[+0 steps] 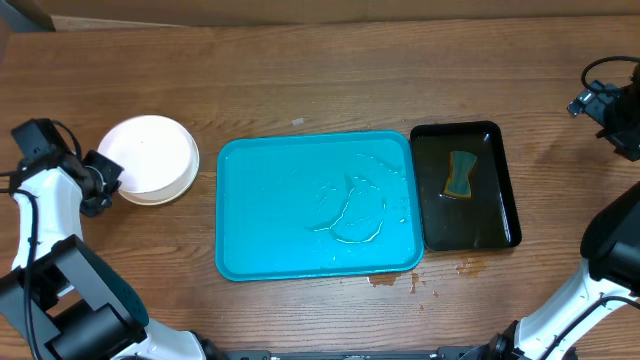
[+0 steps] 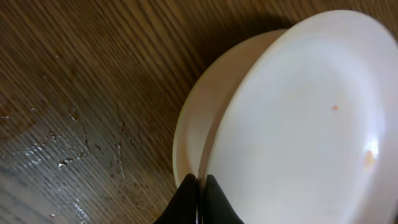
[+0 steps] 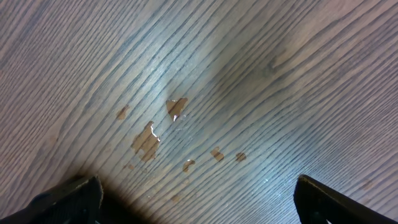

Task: Clean dirty plates on tray and stack at the side
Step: 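Open the left gripper and move it right over the empty teal tray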

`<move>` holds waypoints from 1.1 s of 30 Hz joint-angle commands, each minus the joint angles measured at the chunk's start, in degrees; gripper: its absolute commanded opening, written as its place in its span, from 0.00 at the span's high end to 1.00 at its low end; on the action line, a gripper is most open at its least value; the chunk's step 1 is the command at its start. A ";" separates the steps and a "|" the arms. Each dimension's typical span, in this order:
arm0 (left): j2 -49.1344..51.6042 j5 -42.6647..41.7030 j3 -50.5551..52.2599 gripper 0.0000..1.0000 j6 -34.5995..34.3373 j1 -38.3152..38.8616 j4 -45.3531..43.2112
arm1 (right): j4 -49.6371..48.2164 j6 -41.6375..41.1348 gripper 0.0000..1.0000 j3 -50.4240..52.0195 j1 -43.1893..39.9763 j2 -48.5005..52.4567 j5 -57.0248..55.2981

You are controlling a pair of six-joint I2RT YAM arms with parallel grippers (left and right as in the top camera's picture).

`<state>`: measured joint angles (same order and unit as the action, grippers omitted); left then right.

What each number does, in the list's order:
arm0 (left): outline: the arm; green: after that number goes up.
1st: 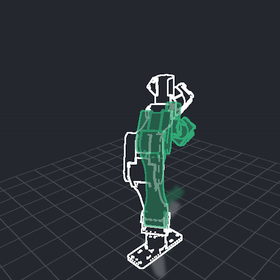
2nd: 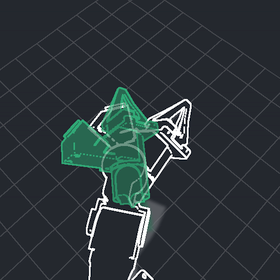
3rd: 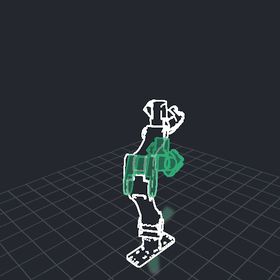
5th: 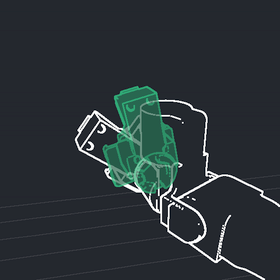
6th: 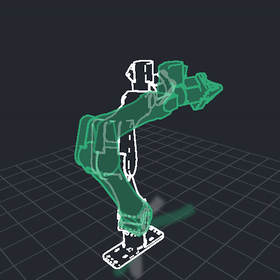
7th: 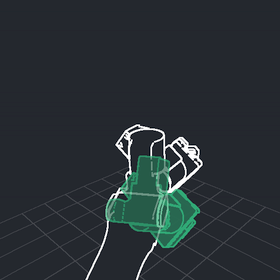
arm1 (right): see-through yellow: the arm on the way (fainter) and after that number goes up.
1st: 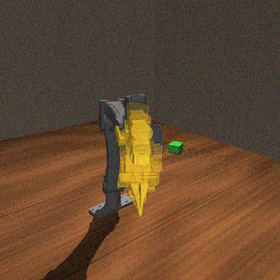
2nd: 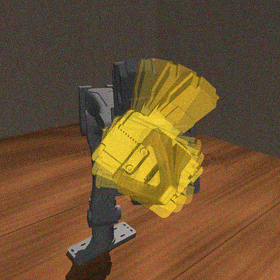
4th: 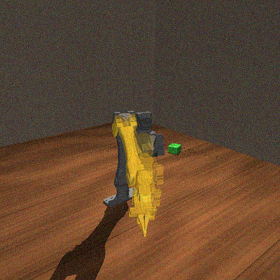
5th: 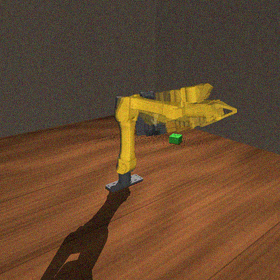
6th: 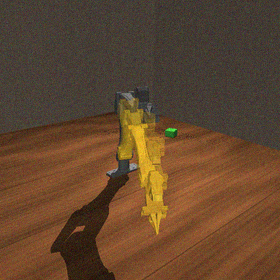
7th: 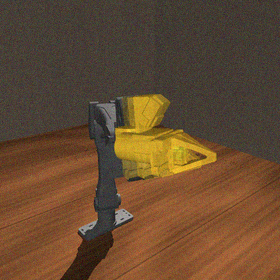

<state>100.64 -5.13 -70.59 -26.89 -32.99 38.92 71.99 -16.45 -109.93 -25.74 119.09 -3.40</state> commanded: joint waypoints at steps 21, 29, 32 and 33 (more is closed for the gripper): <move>0.24 -30.08 0.90 0.00 12.11 14.08 -0.37 | -0.22 -0.26 0.00 -0.76 -0.04 -1.33 -0.39; 0.24 -27.26 0.92 0.00 12.11 26.99 1.16 | -0.22 -0.28 0.00 -0.76 -0.04 -1.33 -0.39; 0.24 -26.99 0.90 0.00 12.09 31.19 1.09 | -0.22 -0.28 0.00 -0.76 -0.04 -1.33 -0.37; 0.24 -26.27 0.90 0.00 12.02 32.35 1.09 | -0.22 -0.28 0.00 -0.76 -0.04 -1.33 -0.37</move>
<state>100.64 -32.36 -70.17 -16.23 -4.10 39.81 71.99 -16.47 -109.93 -25.76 119.09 -3.40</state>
